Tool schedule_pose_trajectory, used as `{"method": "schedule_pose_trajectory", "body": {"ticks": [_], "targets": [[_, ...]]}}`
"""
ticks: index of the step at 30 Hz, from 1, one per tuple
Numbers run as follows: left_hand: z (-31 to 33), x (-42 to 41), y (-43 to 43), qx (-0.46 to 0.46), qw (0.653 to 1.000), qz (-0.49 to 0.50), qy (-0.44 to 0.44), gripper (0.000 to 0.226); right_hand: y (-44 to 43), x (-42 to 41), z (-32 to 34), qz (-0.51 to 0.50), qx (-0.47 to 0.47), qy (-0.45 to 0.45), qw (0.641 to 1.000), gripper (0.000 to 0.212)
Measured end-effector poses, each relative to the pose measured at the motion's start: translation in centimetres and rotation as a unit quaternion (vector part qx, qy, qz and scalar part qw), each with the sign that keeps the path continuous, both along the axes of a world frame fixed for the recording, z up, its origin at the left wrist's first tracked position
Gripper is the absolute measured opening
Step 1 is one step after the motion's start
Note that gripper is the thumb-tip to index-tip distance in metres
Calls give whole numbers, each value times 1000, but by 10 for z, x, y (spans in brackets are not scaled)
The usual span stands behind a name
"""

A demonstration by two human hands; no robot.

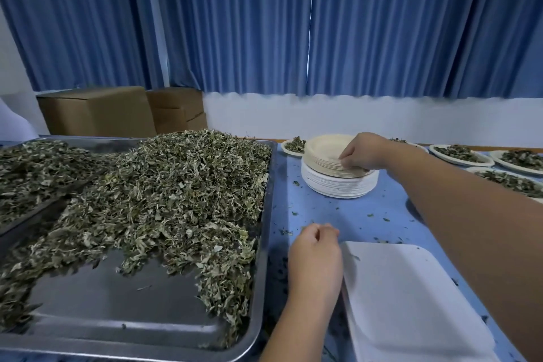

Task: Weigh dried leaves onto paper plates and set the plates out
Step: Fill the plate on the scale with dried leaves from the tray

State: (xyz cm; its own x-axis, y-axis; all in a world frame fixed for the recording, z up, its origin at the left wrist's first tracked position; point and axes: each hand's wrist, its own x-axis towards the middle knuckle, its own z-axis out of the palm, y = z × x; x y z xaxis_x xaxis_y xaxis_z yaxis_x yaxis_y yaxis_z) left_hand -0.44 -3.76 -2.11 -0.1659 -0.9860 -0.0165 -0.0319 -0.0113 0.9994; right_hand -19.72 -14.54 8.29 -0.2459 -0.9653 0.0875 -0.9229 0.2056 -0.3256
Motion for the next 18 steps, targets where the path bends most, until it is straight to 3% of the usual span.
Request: {"method": "schedule_pose_trajectory", "body": {"ticks": [7,18], "targets": [[1,0,-1,14,1000,8,1,23,3,1,6,1,-15,11,1000,21],[5,3,-2,8,1000,3,0,21,47,10,2,57,-187,47,980,18]]}}
